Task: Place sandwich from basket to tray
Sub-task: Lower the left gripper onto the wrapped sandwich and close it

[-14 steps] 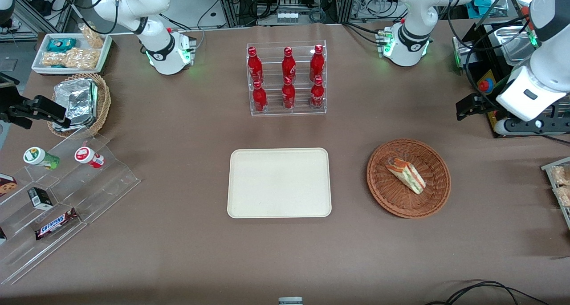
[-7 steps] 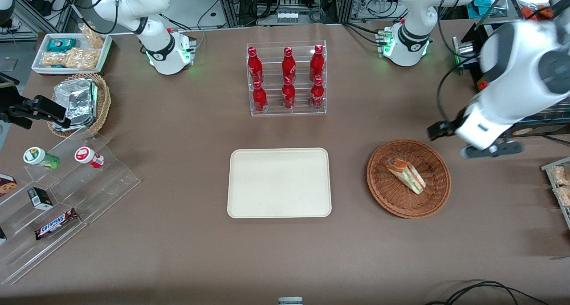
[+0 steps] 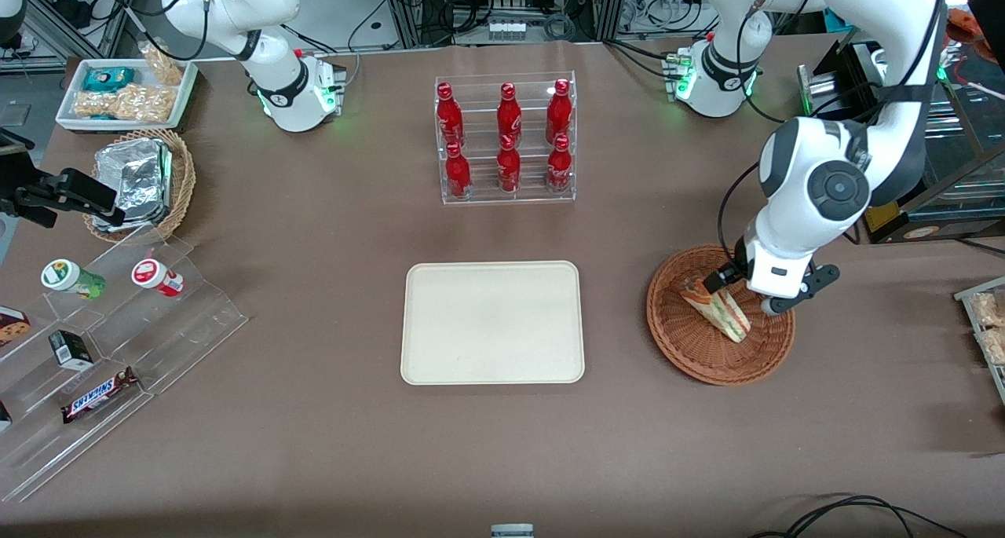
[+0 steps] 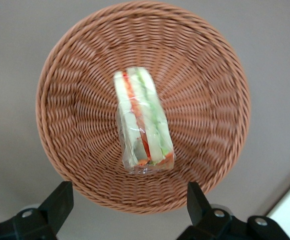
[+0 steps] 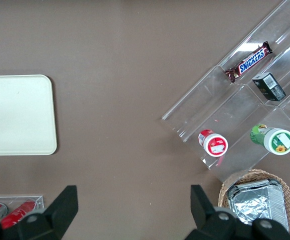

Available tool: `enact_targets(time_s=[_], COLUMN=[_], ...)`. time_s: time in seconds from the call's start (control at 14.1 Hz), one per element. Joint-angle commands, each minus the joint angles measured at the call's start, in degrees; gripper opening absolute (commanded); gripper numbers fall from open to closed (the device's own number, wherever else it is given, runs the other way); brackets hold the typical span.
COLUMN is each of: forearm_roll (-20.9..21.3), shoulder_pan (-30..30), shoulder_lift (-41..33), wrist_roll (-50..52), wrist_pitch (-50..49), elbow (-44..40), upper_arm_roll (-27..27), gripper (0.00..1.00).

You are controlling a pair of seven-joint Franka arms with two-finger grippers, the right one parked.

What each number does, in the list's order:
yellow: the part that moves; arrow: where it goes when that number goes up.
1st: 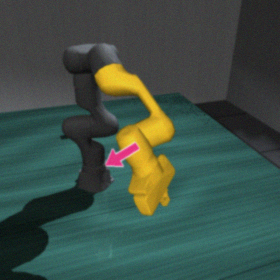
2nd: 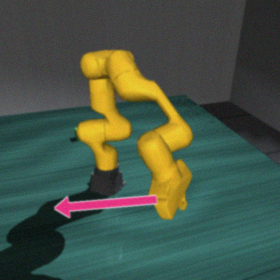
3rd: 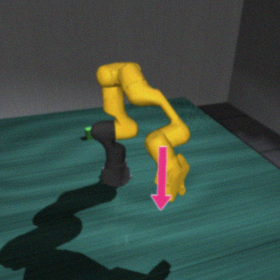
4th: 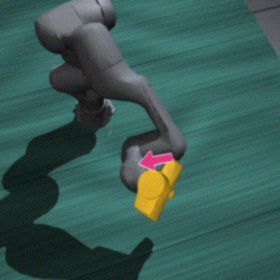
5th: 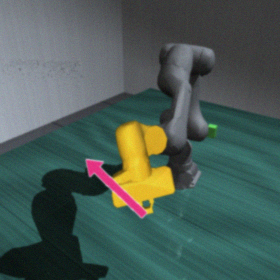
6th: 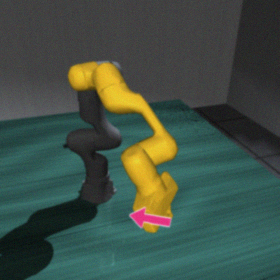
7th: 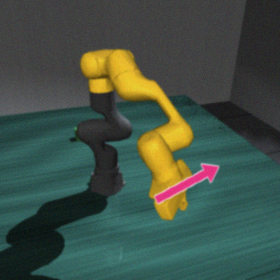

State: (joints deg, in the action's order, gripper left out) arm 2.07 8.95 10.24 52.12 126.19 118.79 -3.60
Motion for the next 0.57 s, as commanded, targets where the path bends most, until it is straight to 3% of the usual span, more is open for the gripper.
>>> enact_targets(time_s=[0.0, 0.5], forearm_roll=[0.9, 0.8], shoulder_pan=[0.2, 0.2], shoulder_lift=[2.0, 10.0], wrist_roll=[17.5, 22.2], wrist_pitch=[3.6, 7.7], elbow=[-0.1, -1.6], upper_arm_roll=[0.3, 0.3], gripper=[1.0, 1.0])
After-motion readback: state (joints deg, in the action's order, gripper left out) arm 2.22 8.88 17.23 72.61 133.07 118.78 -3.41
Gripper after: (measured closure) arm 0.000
